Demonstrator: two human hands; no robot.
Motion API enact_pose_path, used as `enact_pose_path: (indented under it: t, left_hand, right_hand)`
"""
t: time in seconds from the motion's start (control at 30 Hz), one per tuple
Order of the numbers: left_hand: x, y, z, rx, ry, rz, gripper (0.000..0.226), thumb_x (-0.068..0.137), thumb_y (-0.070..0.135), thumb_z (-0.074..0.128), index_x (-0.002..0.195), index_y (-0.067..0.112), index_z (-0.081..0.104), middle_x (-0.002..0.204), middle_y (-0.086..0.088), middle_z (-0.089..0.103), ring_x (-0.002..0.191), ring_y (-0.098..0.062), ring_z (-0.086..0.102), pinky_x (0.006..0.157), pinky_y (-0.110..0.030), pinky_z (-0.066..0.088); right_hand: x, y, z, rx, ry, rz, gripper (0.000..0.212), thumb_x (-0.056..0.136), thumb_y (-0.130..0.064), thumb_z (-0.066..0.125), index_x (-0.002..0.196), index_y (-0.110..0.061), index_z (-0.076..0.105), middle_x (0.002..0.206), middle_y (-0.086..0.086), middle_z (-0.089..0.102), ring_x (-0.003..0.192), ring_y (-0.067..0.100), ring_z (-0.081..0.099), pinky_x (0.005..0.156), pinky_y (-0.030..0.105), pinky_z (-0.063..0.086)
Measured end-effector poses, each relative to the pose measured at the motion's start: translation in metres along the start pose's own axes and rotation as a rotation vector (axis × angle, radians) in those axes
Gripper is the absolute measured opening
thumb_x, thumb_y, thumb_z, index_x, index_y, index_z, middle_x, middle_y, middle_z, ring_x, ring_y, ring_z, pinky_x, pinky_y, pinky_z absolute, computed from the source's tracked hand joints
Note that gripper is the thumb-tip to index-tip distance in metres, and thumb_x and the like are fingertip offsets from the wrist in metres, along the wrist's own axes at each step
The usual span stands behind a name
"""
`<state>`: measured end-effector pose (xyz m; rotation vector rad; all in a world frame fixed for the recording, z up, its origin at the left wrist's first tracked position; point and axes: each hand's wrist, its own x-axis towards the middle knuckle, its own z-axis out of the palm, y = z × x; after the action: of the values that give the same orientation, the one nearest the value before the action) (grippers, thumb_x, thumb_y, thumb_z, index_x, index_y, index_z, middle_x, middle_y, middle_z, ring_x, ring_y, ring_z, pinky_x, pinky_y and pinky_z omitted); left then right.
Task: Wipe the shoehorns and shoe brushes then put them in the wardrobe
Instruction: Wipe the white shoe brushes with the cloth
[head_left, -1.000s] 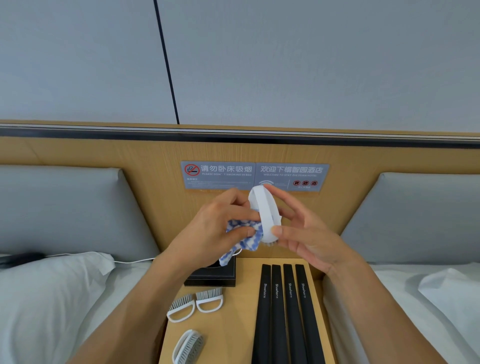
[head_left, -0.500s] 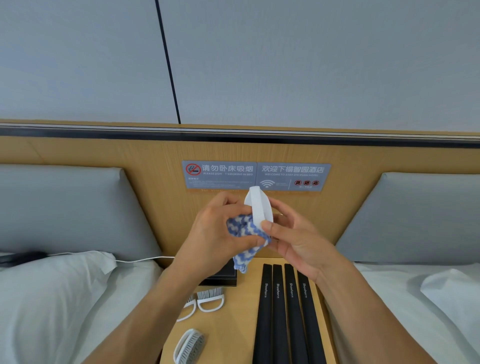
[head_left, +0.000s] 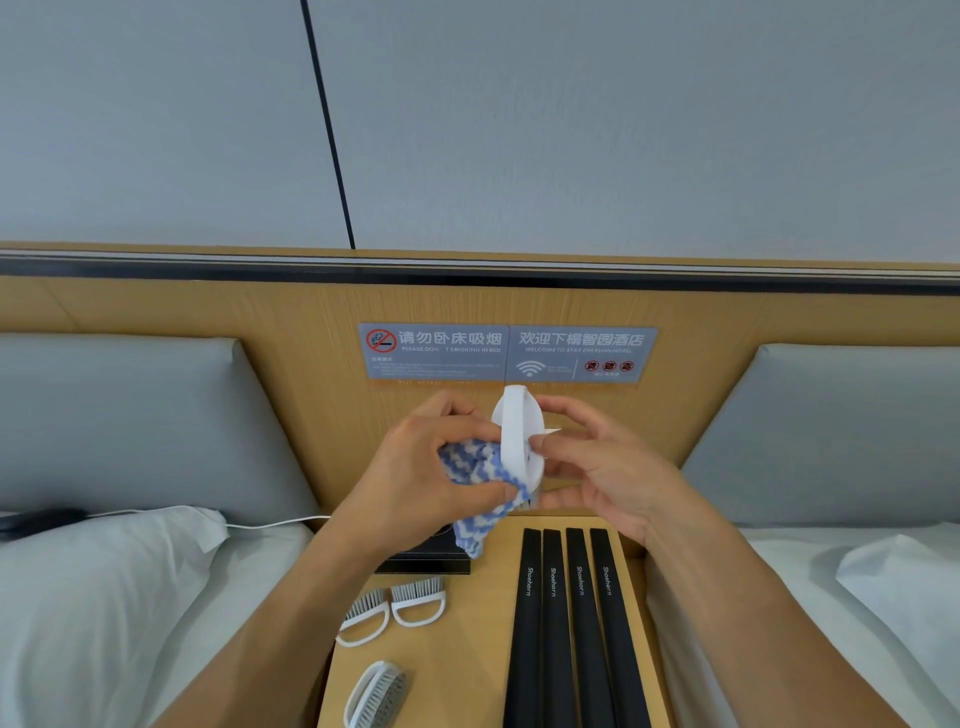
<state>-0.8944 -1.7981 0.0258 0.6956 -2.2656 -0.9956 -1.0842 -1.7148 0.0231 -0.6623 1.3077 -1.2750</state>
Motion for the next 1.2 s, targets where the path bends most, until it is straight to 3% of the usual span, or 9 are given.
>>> enact_pose_path:
  t: [0.2, 0.3, 0.4, 0.5, 0.67, 0.87, 0.97, 1.1, 1.2]
  left_hand:
    - [-0.005, -0.002, 0.005, -0.034, 0.046, -0.055, 0.035, 0.067, 0.037, 0.086, 0.100, 0.029, 0.076, 0.097, 0.015, 0.055, 0.089, -0.007, 0.059, 0.072, -0.015, 0.047]
    - [-0.003, -0.003, 0.005, -0.148, 0.070, -0.109, 0.032, 0.065, 0.033, 0.087, 0.094, 0.023, 0.078, 0.094, 0.011, 0.059, 0.085, -0.004, 0.060, 0.071, -0.015, 0.047]
    - [-0.002, -0.002, 0.003, -0.281, 0.075, -0.157, 0.033, 0.061, 0.035, 0.083, 0.088, 0.018, 0.079, 0.093, 0.004, 0.064, 0.079, -0.005, 0.061, 0.069, -0.016, 0.047]
    - [-0.001, -0.003, -0.001, -0.364, 0.061, -0.182, 0.030, 0.062, 0.032, 0.082, 0.085, 0.014, 0.079, 0.091, 0.001, 0.066, 0.076, -0.007, 0.062, 0.067, -0.018, 0.048]
    - [0.003, -0.002, -0.006, -0.426, 0.059, -0.240, 0.023, 0.064, 0.031, 0.082, 0.081, 0.016, 0.079, 0.089, 0.003, 0.068, 0.075, -0.006, 0.063, 0.064, -0.016, 0.048]
    - [0.007, 0.005, -0.008, -0.463, 0.160, -0.260, 0.011, 0.069, 0.025, 0.083, 0.077, 0.021, 0.078, 0.084, -0.001, 0.072, 0.074, -0.013, 0.067, 0.065, -0.018, 0.052]
    - [0.008, 0.011, -0.008, -0.491, 0.207, -0.281, 0.008, 0.071, 0.020, 0.083, 0.077, 0.017, 0.078, 0.078, -0.002, 0.074, 0.071, -0.014, 0.070, 0.061, -0.021, 0.055]
    - [0.012, 0.015, -0.011, -0.455, 0.280, -0.309, 0.009, 0.072, 0.018, 0.084, 0.072, 0.013, 0.076, 0.071, -0.004, 0.073, 0.065, -0.013, 0.070, 0.056, -0.021, 0.055]
    - [0.015, 0.018, -0.013, -0.392, 0.277, -0.309, 0.011, 0.072, 0.020, 0.084, 0.068, 0.015, 0.074, 0.067, -0.002, 0.072, 0.061, -0.012, 0.069, 0.053, -0.019, 0.053]
  right_hand:
    - [0.002, 0.006, 0.003, 0.030, 0.013, 0.008, 0.049, 0.089, 0.005, 0.065, 0.133, -0.015, 0.058, 0.123, 0.022, 0.062, 0.105, 0.039, 0.069, 0.081, 0.059, 0.058]
    - [0.003, 0.009, 0.005, -0.012, 0.045, -0.083, 0.048, 0.087, 0.005, 0.068, 0.125, -0.023, 0.064, 0.112, 0.017, 0.063, 0.093, 0.032, 0.074, 0.070, 0.051, 0.061]
    - [0.002, 0.012, 0.007, -0.092, 0.077, -0.187, 0.052, 0.085, 0.005, 0.070, 0.121, -0.033, 0.068, 0.106, 0.010, 0.063, 0.091, 0.031, 0.074, 0.070, 0.051, 0.061]
    - [0.000, 0.013, 0.009, -0.154, 0.085, -0.261, 0.055, 0.086, 0.004, 0.070, 0.120, -0.040, 0.067, 0.113, 0.010, 0.061, 0.095, 0.030, 0.073, 0.069, 0.046, 0.062]
    - [-0.006, 0.013, 0.011, -0.207, 0.055, -0.321, 0.057, 0.088, 0.005, 0.067, 0.127, -0.037, 0.063, 0.118, 0.006, 0.060, 0.096, 0.024, 0.073, 0.070, 0.036, 0.062]
    - [-0.010, 0.016, 0.013, -0.258, 0.036, -0.382, 0.058, 0.088, 0.009, 0.065, 0.128, -0.033, 0.063, 0.109, -0.003, 0.069, 0.091, 0.025, 0.075, 0.070, 0.035, 0.062]
    - [-0.010, 0.017, 0.015, -0.409, 0.106, -0.449, 0.059, 0.087, 0.004, 0.068, 0.130, -0.036, 0.063, 0.111, -0.002, 0.066, 0.095, 0.024, 0.072, 0.079, 0.044, 0.062]
    - [-0.010, 0.019, 0.017, -0.633, 0.200, -0.544, 0.063, 0.083, -0.003, 0.075, 0.133, -0.038, 0.061, 0.113, -0.008, 0.061, 0.102, 0.009, 0.065, 0.092, 0.038, 0.056]
    - [-0.011, 0.017, 0.017, -0.666, 0.225, -0.576, 0.065, 0.080, -0.006, 0.079, 0.133, -0.041, 0.061, 0.111, -0.013, 0.060, 0.103, 0.009, 0.064, 0.093, 0.037, 0.056]
